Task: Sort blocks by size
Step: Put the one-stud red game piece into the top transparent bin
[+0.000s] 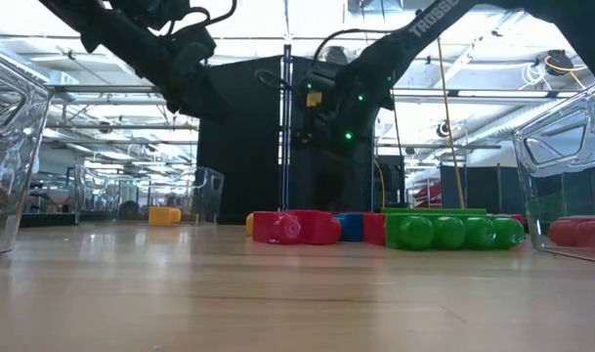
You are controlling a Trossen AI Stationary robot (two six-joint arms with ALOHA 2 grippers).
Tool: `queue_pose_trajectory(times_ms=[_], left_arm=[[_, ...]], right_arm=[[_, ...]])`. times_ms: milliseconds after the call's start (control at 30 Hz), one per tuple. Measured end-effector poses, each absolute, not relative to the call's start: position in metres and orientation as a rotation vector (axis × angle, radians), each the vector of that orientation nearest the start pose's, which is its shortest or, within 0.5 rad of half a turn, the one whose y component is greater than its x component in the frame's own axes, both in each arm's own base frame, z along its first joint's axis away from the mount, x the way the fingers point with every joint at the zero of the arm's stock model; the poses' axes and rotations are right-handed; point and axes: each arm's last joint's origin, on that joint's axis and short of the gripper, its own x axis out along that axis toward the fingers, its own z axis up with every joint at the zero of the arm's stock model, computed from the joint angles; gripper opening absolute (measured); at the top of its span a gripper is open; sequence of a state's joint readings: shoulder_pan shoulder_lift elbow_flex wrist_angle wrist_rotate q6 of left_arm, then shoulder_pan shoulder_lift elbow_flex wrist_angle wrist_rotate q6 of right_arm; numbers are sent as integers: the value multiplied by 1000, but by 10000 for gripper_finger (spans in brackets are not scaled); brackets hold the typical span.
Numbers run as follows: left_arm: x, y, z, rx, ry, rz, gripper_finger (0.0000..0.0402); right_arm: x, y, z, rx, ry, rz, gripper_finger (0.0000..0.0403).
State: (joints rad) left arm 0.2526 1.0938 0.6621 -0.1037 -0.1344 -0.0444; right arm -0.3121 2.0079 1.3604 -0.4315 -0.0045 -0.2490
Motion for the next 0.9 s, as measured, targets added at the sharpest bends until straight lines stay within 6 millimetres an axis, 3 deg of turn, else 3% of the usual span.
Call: queue_pose_trajectory(times_ms=[333, 500, 733, 900], left_arm=[[222, 58, 241, -66, 532, 390, 212], [222, 58, 241, -62, 527, 404, 212], [222, 58, 242, -62, 521, 407, 212], [222, 58, 242, -61, 522, 407, 212]], right_arm=[[406, -122, 163, -247, 952, -71, 235], [413, -132, 149, -215, 1006, -43, 235], [430, -138, 140, -186, 1079, -15, 235], [431, -139, 140, -169, 1108, -34, 235]])
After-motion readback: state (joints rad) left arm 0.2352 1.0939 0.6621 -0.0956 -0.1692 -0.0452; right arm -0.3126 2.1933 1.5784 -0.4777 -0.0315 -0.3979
